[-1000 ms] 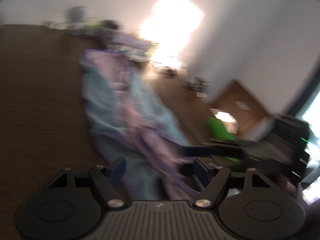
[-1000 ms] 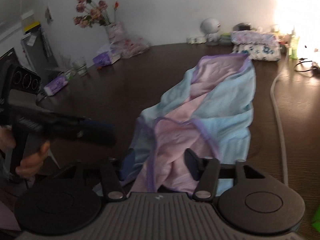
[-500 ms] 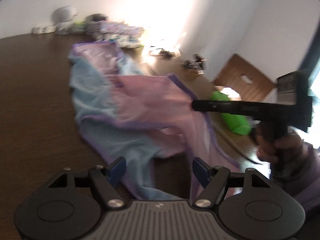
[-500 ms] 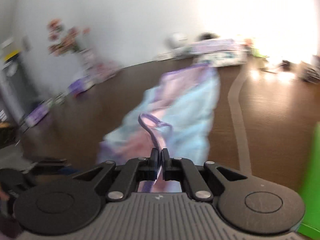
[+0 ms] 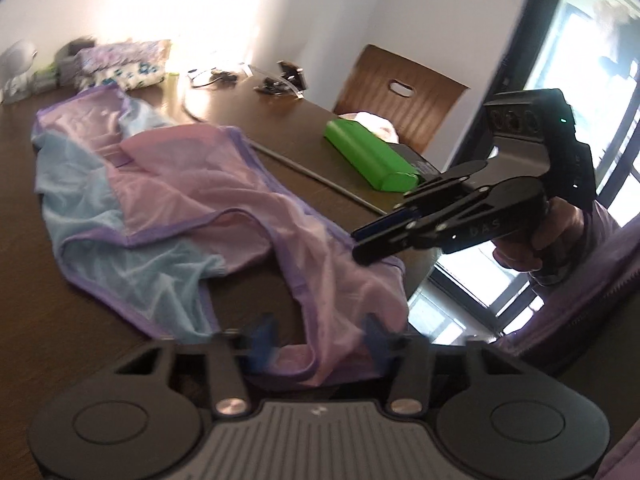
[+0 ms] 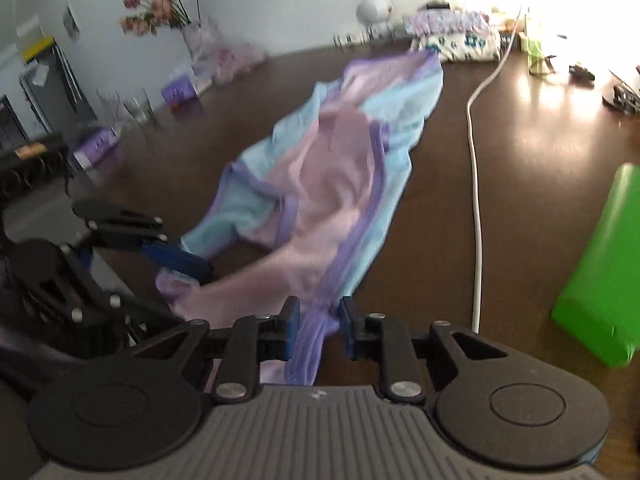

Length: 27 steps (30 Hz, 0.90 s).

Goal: Fold clothes

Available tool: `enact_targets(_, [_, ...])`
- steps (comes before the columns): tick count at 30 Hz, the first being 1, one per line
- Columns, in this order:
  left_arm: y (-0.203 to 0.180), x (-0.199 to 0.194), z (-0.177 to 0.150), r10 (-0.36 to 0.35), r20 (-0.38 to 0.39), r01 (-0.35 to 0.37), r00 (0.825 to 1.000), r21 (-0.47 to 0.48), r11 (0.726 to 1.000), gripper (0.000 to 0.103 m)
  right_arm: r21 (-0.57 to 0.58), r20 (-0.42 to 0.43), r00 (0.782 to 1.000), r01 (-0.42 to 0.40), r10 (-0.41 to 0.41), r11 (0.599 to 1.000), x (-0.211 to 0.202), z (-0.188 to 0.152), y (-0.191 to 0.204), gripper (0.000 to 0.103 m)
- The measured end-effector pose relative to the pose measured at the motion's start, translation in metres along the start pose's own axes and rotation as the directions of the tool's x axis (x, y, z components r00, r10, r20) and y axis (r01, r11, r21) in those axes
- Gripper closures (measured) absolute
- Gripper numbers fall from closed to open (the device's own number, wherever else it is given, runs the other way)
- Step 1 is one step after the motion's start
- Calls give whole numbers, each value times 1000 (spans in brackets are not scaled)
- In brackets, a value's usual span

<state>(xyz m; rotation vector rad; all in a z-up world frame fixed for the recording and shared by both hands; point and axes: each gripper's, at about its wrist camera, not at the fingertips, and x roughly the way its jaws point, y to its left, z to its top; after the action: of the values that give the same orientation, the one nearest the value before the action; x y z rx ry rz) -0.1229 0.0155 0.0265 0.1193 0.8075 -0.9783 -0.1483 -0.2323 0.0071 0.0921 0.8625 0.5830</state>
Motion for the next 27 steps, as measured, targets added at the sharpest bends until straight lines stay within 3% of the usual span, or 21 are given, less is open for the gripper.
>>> enact_targets(2, [-4, 2, -1, 20, 7, -20, 1000, 29, 999, 99, -11, 1, 1000, -17, 17, 1000, -2, -4, 4, 81])
enact_targets(5, [3, -8, 2, -6, 84, 8, 996, -31, 999, 101, -33, 4, 1000, -29, 29, 999, -6, -2, 10, 96])
enact_targets(8, [17, -24, 11, -24, 197, 44, 980, -100, 994, 102, -31, 64, 998, -24, 26, 999, -12, 12, 12, 98])
enact_targets(11, [39, -28, 25, 30, 286, 17, 958, -161, 987, 102, -24, 183, 983, -12, 17, 1000, -14, 39, 12, 98])
enact_targets(13, [56, -24, 38, 170, 294, -94, 941, -254, 963, 103, 25, 260, 965, 16, -22, 1000, -2, 63, 7, 98])
enact_targets(14, [63, -28, 42, 179, 301, -87, 937, -293, 952, 103, 62, 287, 957, 28, -45, 998, 7, 76, 1, 98])
enact_targets(16, [74, -34, 48, 196, 315, -73, 929, -363, 929, 93, 138, 307, 947, 57, -97, 989, 30, 99, -16, 98])
enact_targets(17, [67, -37, 47, 200, 331, -80, 922, -342, 936, 76, 176, 266, 954, 91, -137, 980, 48, 111, -26, 96])
enact_targets(18, [60, -39, 46, 203, 347, -88, 916, -320, 943, 51, 206, 214, 961, 132, -176, 970, 61, 119, -35, 95])
enact_targets(20, [41, -38, 42, 213, 357, -120, 910, -265, 957, 30, 227, 194, 960, 156, -201, 961, 64, 122, -42, 93])
enact_targets(22, [18, -23, 38, 245, 296, -201, 923, -172, 964, 30, 195, 257, 947, 143, -192, 970, 45, 115, -38, 78])
enact_targets(23, [8, -12, 37, 274, 252, -249, 928, -126, 960, 30, 160, 281, 939, 160, -200, 974, 34, 108, -32, 66])
enact_targets(25, [-13, 9, 35, 362, 194, -364, 912, -25, 931, 32, 62, 315, 925, 202, -212, 977, 14, 92, -14, 66])
enact_targets(27, [-29, 23, 26, 423, 183, -446, 888, 110, 889, 38, -56, 281, 941, 215, -191, 975, 7, 76, 7, 66])
